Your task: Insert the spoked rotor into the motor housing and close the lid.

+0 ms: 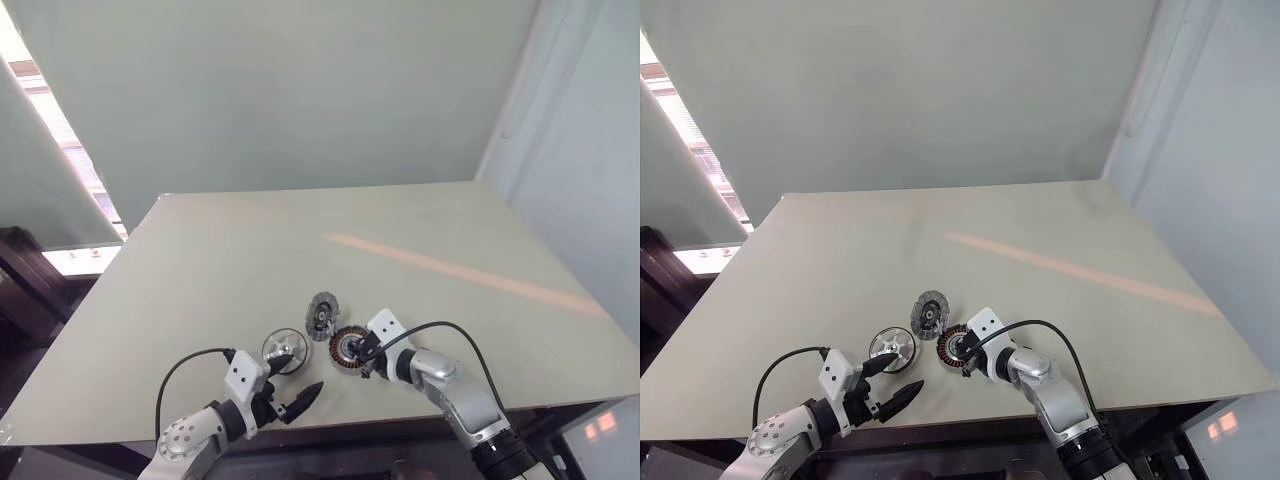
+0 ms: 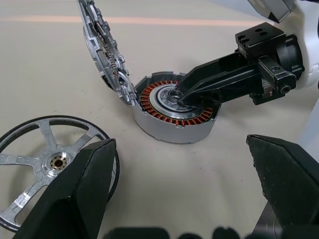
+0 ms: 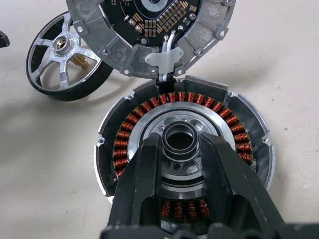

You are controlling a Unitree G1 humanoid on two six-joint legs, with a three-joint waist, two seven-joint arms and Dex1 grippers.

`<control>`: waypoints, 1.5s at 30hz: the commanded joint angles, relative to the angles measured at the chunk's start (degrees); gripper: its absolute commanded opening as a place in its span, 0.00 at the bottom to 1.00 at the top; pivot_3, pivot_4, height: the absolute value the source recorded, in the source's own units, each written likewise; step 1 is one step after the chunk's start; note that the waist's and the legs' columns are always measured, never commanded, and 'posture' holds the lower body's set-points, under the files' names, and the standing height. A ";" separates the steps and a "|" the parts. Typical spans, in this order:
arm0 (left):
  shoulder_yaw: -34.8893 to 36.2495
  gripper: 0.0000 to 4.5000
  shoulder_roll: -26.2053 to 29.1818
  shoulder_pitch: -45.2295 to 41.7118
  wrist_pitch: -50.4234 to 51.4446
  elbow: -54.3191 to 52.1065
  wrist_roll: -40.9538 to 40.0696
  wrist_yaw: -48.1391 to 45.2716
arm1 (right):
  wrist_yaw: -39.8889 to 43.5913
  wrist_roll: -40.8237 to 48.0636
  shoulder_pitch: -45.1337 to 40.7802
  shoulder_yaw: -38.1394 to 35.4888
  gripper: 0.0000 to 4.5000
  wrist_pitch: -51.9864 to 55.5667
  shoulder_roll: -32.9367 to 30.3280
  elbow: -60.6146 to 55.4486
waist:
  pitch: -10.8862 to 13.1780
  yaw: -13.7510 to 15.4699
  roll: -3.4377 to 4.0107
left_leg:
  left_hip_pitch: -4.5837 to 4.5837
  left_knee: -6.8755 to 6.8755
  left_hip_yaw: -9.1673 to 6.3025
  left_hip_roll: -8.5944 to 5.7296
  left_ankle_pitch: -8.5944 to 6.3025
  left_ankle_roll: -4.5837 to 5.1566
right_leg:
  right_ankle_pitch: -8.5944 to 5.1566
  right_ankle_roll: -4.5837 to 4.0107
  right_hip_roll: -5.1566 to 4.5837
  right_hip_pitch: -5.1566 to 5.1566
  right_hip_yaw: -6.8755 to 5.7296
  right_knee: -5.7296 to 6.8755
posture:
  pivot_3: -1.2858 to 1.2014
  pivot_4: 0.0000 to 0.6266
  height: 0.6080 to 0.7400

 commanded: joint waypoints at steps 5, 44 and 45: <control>0.16 1.00 0.02 -0.88 -1.11 -0.54 0.37 -0.35 | -0.32 -0.39 -0.64 -0.99 0.18 1.11 -0.52 -2.00 | 0.00 0.00 0.00 | 0.00 0.00 0.00 0.00 0.00 0.00 | 0.00 0.00 0.00 0.00 0.00 0.00 | 0.52 0.00 1.00; 0.05 1.00 -0.46 -1.48 -1.19 0.01 0.95 -0.74 | 0.75 2.25 -0.05 -2.40 1.00 3.63 0.67 -5.57 | 0.00 0.00 0.00 | -0.01 0.01 -0.02 -0.02 0.00 0.00 | 0.00 0.00 -0.02 0.01 -0.01 0.00 | 0.52 0.00 1.00; 0.06 1.00 -0.45 -1.46 -1.18 0.02 0.92 -0.75 | 1.16 2.96 0.12 -2.60 1.00 4.30 0.54 -7.09 | 0.00 0.01 0.00 | -0.01 0.01 -0.02 -0.02 0.00 0.00 | 0.00 0.00 -0.02 0.01 -0.01 0.00 | 0.52 0.00 1.00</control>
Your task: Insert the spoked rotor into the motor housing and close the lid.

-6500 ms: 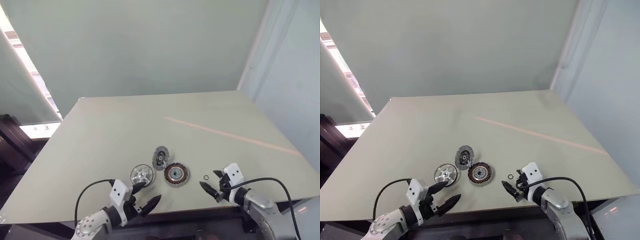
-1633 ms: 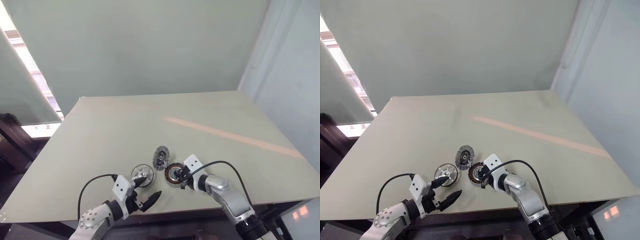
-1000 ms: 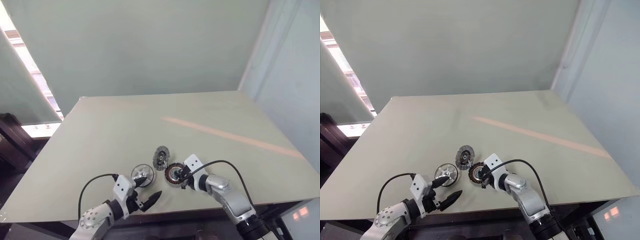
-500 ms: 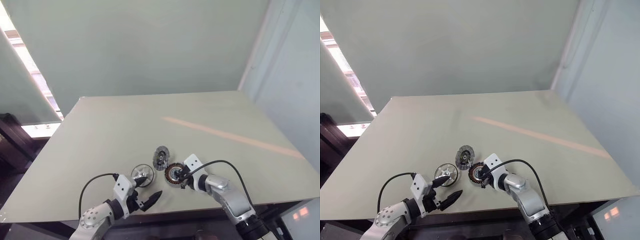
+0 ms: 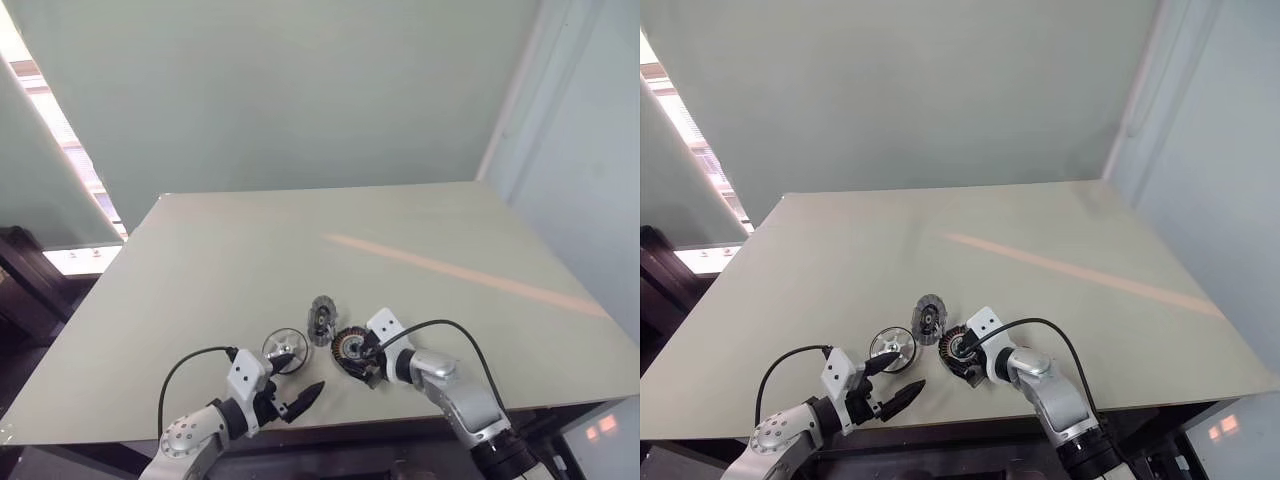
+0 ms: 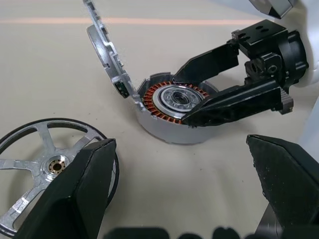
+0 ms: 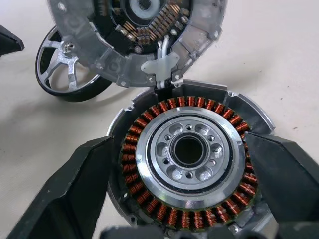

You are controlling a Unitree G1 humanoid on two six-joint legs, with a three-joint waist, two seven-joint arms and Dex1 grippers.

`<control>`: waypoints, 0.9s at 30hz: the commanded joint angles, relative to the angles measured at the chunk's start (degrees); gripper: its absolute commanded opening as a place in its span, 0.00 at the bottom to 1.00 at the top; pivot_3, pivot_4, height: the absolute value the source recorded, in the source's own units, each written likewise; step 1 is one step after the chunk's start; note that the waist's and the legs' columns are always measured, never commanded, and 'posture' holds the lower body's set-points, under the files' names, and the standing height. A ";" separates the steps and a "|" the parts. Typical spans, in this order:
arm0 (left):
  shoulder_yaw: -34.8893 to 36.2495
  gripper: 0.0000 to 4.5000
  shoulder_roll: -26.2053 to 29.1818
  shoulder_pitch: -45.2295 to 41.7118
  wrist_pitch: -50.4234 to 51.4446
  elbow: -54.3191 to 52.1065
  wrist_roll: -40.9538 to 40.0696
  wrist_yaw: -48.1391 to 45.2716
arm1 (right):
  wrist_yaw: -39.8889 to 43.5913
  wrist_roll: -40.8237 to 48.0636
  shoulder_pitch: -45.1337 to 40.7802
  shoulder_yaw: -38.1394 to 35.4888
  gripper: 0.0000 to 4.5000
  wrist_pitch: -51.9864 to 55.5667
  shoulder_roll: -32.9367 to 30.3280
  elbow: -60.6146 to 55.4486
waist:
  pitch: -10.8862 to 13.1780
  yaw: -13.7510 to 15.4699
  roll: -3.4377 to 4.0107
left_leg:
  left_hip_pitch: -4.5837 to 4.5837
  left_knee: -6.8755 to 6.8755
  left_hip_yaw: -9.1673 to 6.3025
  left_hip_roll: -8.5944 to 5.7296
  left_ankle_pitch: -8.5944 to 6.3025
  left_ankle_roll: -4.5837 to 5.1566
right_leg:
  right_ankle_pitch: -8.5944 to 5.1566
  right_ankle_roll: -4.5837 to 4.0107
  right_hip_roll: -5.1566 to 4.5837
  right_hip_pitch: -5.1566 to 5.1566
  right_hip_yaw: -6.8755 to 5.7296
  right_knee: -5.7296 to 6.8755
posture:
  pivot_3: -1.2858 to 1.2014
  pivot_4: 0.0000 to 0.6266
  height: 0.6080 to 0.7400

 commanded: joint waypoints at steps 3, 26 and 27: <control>0.24 1.00 -0.05 -0.69 -1.15 -0.63 -0.03 -0.31 | 0.69 3.28 0.26 -2.35 1.00 2.47 0.08 -7.68 | 0.00 0.00 0.00 | -0.02 -0.03 -0.01 0.01 0.00 0.00 | 0.00 0.01 0.00 -0.04 0.00 0.00 | 0.52 0.00 1.00; 0.54 1.00 -0.16 0.06 -1.34 -0.60 -0.07 -0.09 | -1.64 -0.59 -2.36 -0.07 0.01 -0.93 1.79 -0.12 | 0.00 -0.01 0.00 | -0.02 -0.05 -0.01 0.01 0.00 0.00 | 0.01 0.02 0.01 -0.05 -0.01 0.00 | 0.52 0.00 1.00; 0.55 1.00 -0.18 0.08 -1.35 -0.63 -0.07 -0.06 | -1.48 -0.67 -2.43 0.08 0.01 -0.91 1.87 0.46 | 0.00 -0.01 0.00 | -0.02 -0.04 -0.01 0.01 0.00 0.00 | 0.01 0.02 0.01 -0.05 -0.01 0.00 | 0.52 0.00 1.00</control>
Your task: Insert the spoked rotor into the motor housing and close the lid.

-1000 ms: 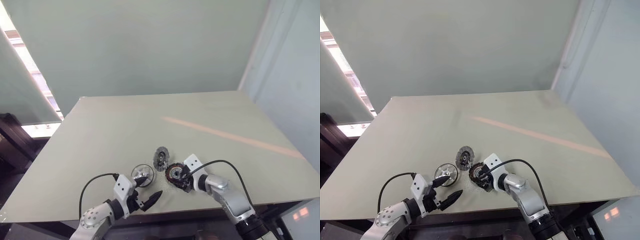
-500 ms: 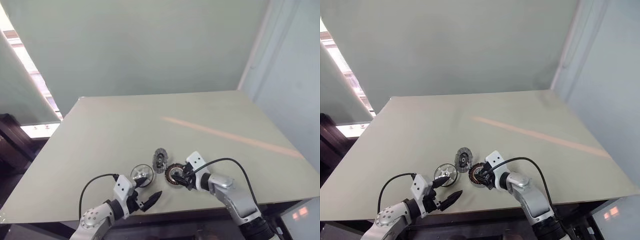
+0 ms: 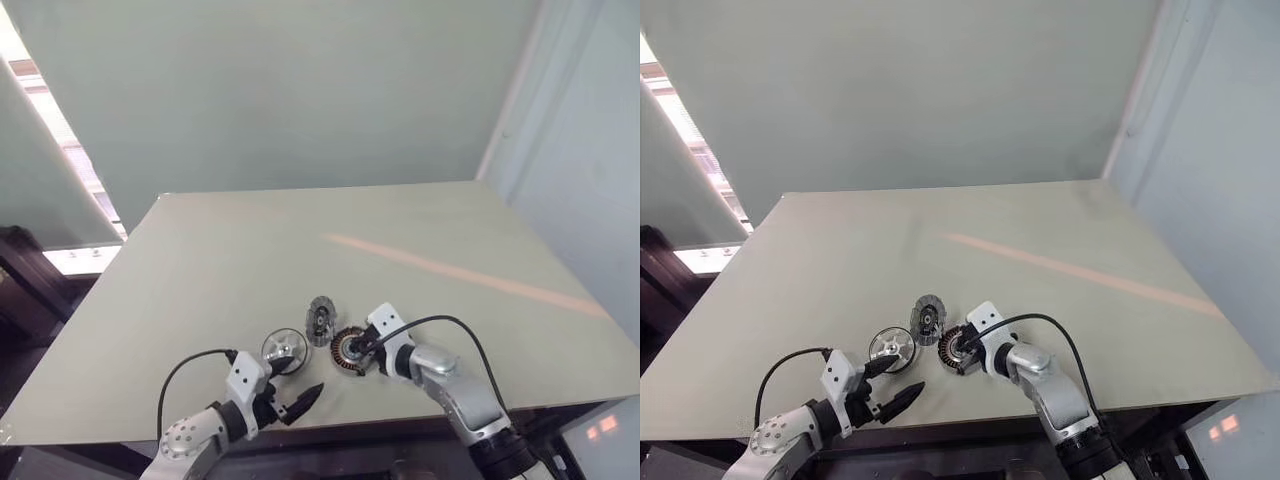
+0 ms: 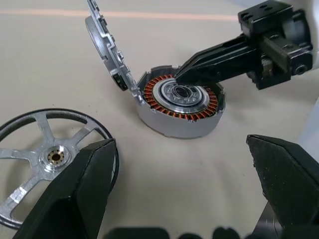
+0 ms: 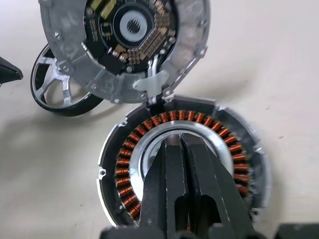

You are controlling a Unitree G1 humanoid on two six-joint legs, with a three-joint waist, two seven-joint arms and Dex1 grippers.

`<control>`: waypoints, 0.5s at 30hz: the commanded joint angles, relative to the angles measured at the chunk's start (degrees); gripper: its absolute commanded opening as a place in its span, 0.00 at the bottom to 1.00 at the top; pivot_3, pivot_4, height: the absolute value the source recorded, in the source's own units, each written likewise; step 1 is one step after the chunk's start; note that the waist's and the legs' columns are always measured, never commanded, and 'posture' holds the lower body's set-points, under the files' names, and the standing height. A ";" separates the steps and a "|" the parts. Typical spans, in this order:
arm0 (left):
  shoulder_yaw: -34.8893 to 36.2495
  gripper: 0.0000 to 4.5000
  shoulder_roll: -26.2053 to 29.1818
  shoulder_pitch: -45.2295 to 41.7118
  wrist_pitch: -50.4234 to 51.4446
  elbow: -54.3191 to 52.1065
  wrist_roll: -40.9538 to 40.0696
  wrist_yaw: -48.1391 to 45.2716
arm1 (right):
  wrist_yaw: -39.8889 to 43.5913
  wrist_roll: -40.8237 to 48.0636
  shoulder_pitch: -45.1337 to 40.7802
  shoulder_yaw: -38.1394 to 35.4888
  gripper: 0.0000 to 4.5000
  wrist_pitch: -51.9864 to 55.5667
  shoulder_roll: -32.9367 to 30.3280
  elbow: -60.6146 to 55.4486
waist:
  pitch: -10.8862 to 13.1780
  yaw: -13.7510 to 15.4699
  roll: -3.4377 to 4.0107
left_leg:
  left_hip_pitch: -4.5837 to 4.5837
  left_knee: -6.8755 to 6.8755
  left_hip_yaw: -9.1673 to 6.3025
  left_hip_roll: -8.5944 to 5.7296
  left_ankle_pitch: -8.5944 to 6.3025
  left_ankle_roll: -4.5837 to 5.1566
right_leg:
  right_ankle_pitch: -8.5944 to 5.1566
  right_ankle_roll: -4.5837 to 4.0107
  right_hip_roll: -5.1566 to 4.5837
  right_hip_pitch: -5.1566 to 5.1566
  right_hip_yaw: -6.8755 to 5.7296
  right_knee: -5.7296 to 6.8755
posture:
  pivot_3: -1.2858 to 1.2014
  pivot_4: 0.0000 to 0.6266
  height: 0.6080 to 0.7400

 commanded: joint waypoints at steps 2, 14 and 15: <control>0.55 1.00 -0.22 -0.39 -1.38 -1.08 -0.07 0.06 | 0.36 -1.06 -1.74 0.49 0.01 -1.88 0.32 1.51 | 0.00 -0.01 0.00 | 0.00 0.01 0.01 0.00 0.00 0.00 | 0.00 0.00 0.00 0.01 0.00 0.00 | 0.52 0.00 1.00; 0.47 1.00 -0.43 -0.41 -1.60 -0.89 -0.03 0.30 | 0.35 -0.51 -2.46 -1.12 0.01 -2.89 0.45 0.38 | 0.00 -0.01 0.01 | 0.03 0.01 0.00 0.01 0.00 0.00 | -0.01 -0.02 0.01 0.02 0.00 0.01 | 0.52 0.00 1.00; 0.46 1.00 -0.44 -0.44 -1.60 -0.85 -0.03 0.27 | 0.36 -0.33 -2.60 -1.36 0.01 -2.74 0.40 -0.38 | 0.00 -0.01 0.01 | 0.03 0.01 0.00 0.01 0.00 0.00 | -0.01 -0.02 0.01 0.02 0.00 0.01 | 0.52 0.00 1.00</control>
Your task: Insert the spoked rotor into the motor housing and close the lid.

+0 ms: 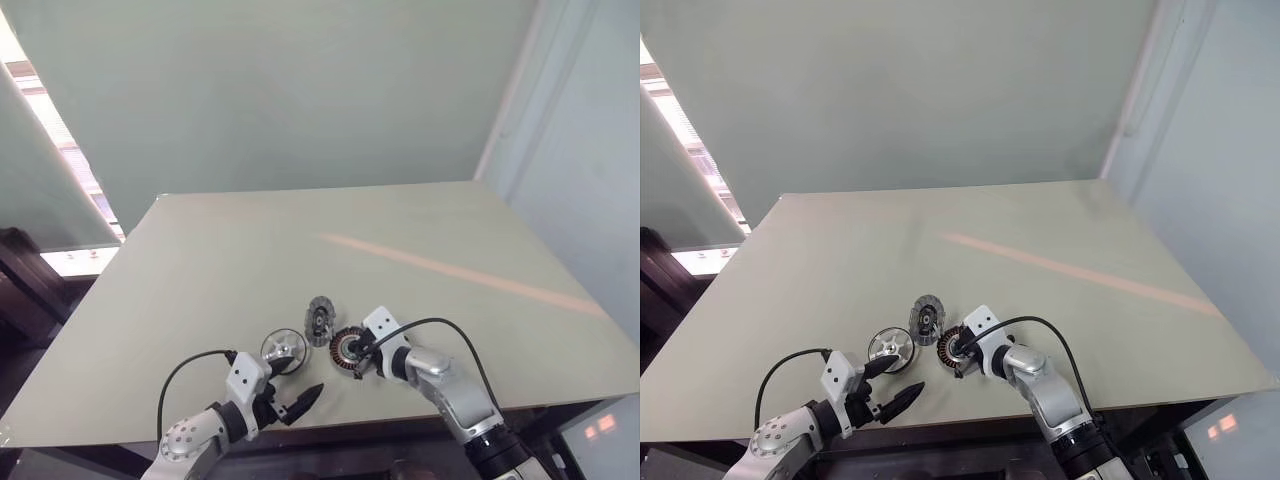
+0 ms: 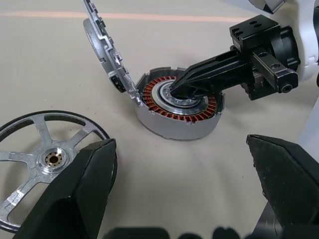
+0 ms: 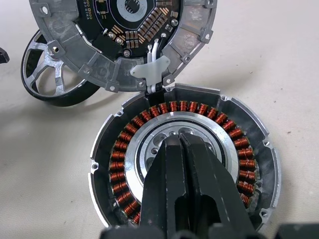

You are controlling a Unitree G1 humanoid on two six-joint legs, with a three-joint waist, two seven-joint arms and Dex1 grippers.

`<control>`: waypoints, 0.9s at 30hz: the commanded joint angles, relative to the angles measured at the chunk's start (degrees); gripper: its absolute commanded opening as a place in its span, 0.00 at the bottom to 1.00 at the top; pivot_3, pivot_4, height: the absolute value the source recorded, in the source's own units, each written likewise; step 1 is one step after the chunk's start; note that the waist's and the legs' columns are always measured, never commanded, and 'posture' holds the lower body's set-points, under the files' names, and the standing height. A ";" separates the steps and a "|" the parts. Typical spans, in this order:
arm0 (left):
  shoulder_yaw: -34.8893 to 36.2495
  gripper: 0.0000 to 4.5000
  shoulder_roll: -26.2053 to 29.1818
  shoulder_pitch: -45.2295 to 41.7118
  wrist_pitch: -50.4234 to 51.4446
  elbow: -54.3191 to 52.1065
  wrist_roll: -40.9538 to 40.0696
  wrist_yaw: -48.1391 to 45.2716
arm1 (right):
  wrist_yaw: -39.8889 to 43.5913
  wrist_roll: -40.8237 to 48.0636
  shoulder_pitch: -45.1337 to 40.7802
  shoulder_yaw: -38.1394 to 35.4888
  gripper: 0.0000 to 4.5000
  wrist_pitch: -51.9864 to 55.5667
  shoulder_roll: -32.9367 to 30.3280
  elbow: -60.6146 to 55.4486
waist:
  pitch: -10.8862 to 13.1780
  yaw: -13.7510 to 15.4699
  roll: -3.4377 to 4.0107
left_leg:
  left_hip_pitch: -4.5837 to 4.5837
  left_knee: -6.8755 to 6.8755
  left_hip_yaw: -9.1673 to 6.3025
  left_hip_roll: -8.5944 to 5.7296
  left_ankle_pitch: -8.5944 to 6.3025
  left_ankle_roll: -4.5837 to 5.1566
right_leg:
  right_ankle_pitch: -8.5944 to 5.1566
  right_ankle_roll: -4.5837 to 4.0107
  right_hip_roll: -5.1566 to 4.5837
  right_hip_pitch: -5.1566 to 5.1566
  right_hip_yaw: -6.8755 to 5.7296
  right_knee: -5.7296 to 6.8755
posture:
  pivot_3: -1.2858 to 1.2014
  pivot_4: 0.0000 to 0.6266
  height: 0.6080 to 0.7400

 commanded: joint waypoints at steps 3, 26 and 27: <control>0.44 1.00 -0.19 -0.58 -1.31 -0.69 0.00 -0.08 | 0.00 1.28 -1.76 -2.34 0.01 0.53 0.17 -5.87 | 0.00 0.00 0.00 | -0.01 0.00 0.00 0.00 0.00 0.00 | 0.00 0.01 0.00 -0.01 0.00 0.00 | 0.52 0.00 1.00; 0.96 1.00 -0.61 0.74 -1.70 -0.29 -0.19 0.44 | 1.50 -0.13 0.10 -0.83 0.01 -1.84 -0.47 -0.62 | 0.00 0.00 0.01 | -0.01 -0.01 0.00 0.00 0.00 0.00 | -0.01 -0.01 0.00 -0.02 0.00 0.00 | 0.52 0.00 1.00; 0.97 1.00 -0.61 0.78 -1.68 -0.31 -0.21 0.44 | 1.39 -0.06 0.15 -0.98 0.01 -1.94 -0.48 -0.91 | 0.00 0.00 0.01 | -0.01 -0.01 0.00 0.00 0.00 0.00 | -0.01 -0.01 0.00 -0.02 0.00 0.00 | 0.52 0.00 1.00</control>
